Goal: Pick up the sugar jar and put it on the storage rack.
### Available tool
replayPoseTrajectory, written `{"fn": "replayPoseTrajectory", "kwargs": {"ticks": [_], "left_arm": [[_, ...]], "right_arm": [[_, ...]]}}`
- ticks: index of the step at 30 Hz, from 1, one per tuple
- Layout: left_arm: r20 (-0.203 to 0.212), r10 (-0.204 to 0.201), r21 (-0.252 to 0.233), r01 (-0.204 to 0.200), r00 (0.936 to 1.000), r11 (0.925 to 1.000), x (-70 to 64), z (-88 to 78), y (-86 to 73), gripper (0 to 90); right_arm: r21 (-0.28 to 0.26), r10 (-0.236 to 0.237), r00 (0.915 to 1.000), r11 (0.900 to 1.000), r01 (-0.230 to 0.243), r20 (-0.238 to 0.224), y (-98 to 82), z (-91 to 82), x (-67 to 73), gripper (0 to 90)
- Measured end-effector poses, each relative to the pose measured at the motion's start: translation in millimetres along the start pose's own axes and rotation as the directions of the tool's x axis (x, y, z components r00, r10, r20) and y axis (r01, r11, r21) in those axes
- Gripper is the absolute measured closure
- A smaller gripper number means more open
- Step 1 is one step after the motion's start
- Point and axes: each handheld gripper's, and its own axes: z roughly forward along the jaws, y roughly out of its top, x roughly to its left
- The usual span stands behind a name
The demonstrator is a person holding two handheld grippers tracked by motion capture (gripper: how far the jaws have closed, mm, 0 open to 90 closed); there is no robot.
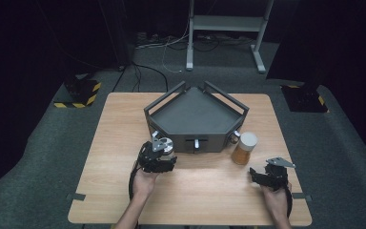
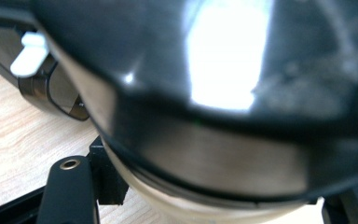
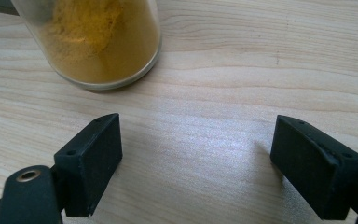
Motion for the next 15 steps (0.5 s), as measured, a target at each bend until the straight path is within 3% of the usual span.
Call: {"fn": "replayPoseTrajectory", "kwargs": {"ticks": [15], "left_arm": [[0.06,0.006,-0.026,-0.004,0.9982,0.9996,11.0,-17.9,35.0,31.7]], "right_arm": [[0.0,0.002,1.0,1.0,-0.002,0.0,0.0,-0.1,0.2,16.5]]}}
